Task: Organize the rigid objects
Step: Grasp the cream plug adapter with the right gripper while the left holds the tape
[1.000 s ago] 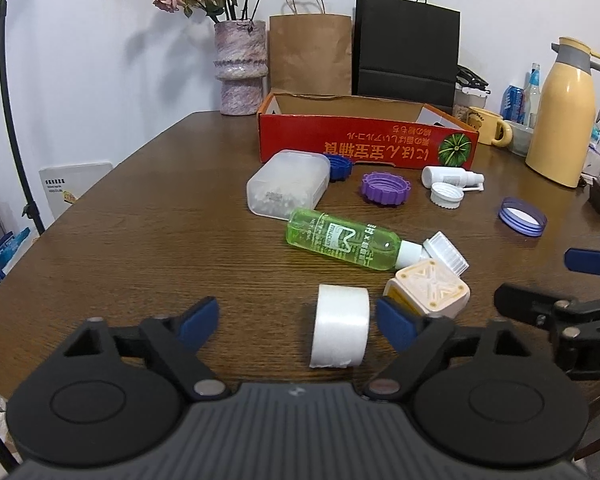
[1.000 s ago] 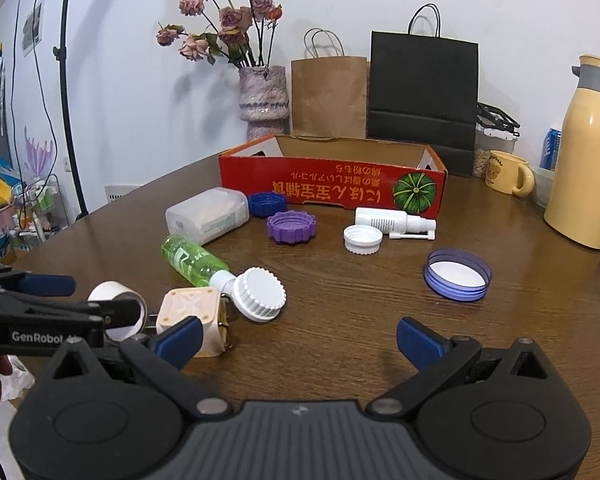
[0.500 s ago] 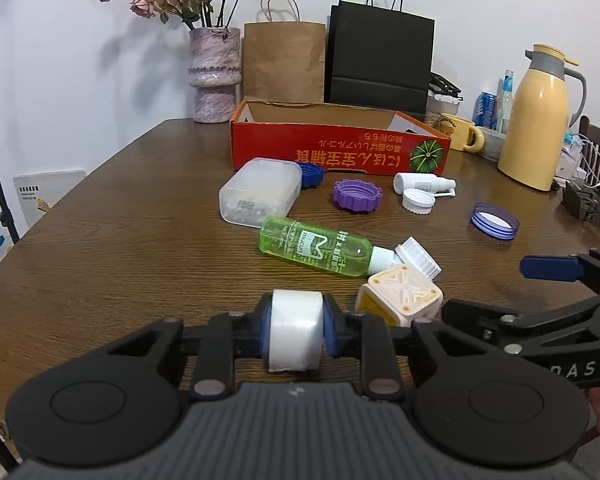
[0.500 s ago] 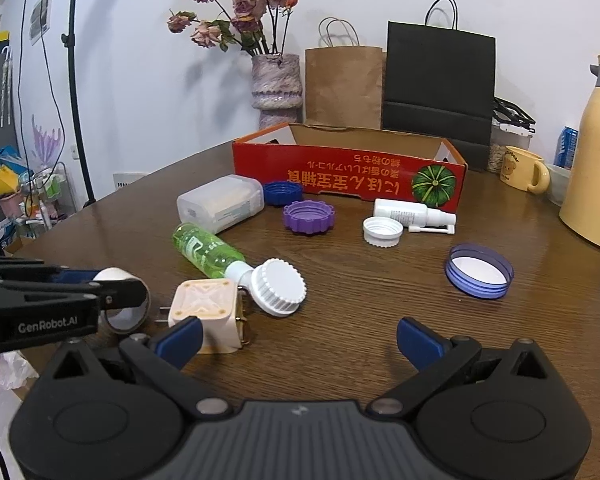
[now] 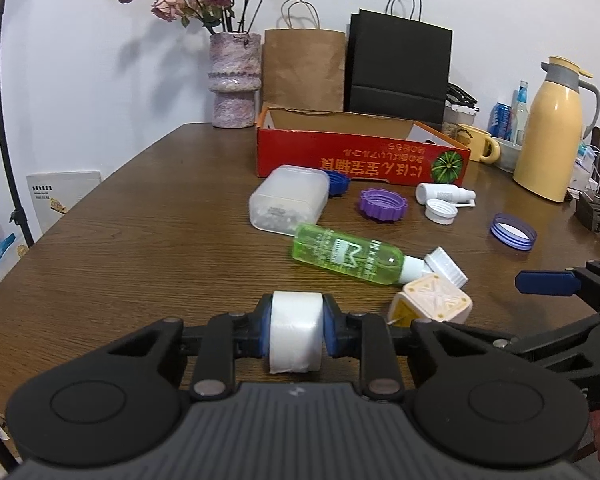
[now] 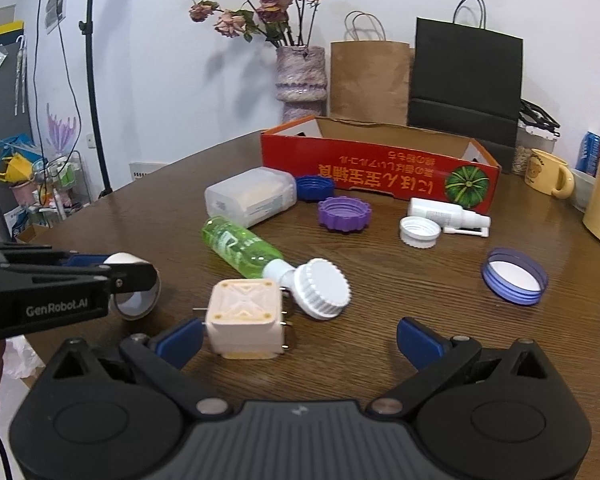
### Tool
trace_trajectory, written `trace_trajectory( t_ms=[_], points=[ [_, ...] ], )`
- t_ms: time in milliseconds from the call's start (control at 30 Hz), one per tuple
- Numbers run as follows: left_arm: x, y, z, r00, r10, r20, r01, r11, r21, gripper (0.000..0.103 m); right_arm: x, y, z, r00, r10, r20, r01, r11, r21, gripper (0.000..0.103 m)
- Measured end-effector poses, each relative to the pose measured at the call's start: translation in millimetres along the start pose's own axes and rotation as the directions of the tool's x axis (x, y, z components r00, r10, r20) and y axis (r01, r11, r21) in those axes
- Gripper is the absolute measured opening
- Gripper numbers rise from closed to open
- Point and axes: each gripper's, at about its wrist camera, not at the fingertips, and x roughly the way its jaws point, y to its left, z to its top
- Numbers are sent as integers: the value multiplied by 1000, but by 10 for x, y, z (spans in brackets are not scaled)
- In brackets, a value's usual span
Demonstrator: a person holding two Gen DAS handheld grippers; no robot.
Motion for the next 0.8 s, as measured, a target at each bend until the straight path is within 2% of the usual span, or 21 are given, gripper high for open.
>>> trace_trajectory(
  t_ms=[300,400,633,767,800],
  points=[
    [-3,158,14,1000,27,10,-27,1000,-11,26,131,163,36,999,33,-16,-33,999,-7,103],
    [8,206,8,999,32,7,-32,999,-15,26,169,201,44,999,37,-21,-37,999,-7,100],
    [14,278,-10,999,34,6,-34,999,-24,26,238,270,55,998,43,-36,-43,999,-4,83],
    [18,291,-12,999,34,7,-34,999,-25,26,266,282,61,998,46,-46,-46,999,-4,66],
    [17,292,-12,999,34,7,-34,999,-26,26,272,286,61,998,41,-49,-41,999,-6,65]
  ],
)
